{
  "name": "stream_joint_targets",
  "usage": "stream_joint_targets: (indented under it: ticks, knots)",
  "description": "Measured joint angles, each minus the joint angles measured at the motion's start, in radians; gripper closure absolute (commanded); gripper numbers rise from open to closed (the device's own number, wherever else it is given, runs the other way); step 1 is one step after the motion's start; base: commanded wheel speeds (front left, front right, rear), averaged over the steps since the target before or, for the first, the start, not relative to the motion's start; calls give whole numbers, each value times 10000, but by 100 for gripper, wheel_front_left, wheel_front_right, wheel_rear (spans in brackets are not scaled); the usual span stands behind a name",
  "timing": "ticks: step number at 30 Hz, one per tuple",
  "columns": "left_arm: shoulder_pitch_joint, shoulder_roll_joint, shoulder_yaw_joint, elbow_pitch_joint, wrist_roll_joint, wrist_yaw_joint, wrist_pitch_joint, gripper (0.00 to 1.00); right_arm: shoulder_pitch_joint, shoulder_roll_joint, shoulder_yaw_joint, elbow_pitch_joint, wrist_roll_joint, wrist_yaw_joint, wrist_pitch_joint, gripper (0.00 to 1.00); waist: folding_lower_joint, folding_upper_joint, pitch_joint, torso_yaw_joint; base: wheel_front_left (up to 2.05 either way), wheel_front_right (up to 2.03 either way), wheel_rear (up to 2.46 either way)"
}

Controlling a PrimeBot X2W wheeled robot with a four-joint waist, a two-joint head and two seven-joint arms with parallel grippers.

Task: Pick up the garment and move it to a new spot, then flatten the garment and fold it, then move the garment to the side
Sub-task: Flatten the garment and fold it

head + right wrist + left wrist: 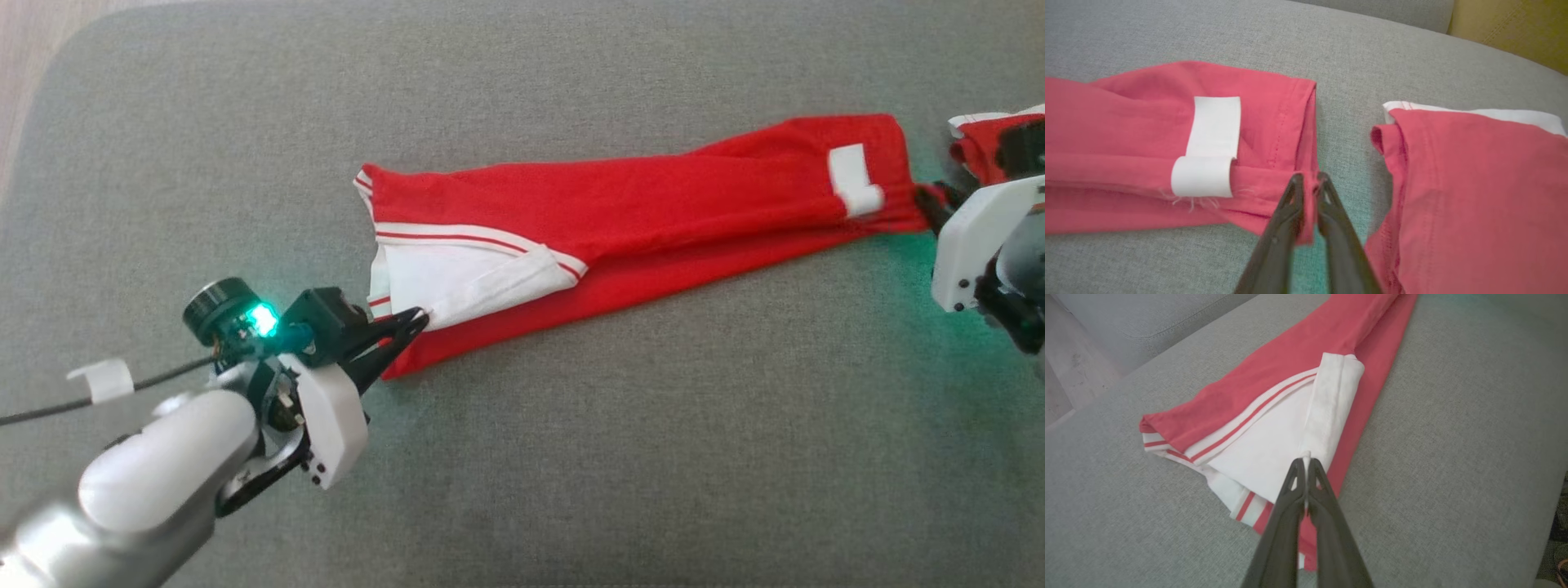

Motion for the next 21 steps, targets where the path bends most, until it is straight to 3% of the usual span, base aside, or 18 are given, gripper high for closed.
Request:
stream_joint_targets:
  ticks: [4,9,10,14,17,21]
  knots:
    - [24,-236,82,284,251,508,-533,0,-162,36,-238,86,213,0,-594,0,0,0,-103,-45,0,0,0]
    - [23,-901,1312,648,123,1783,-2284,0,-841,451,-1034,-150,550,0,-2220,0,0,0,-393,-144,0,0,0]
    - [23,-901,1312,648,123,1783,-2284,0,-841,451,-1034,-150,550,0,-2220,0,0,0,-393,-144,0,0,0]
    - [45,-1434,2452,953,-198,2838,-3754,0,-947,1149,-1507,-403,606,0,-3802,0,0,0,-676,-273,0,0,0]
    - [380,-1902,3557,922,-435,3480,-4084,0,-759,1787,-2247,-621,579,0,-4470,0,-1,0,-894,-393,0,0,0]
    - [1787,-2610,5342,217,-222,3570,-4130,0,203,2508,-4000,-1793,-274,0,-4567,0,-1,0,-1128,-533,0,0,0]
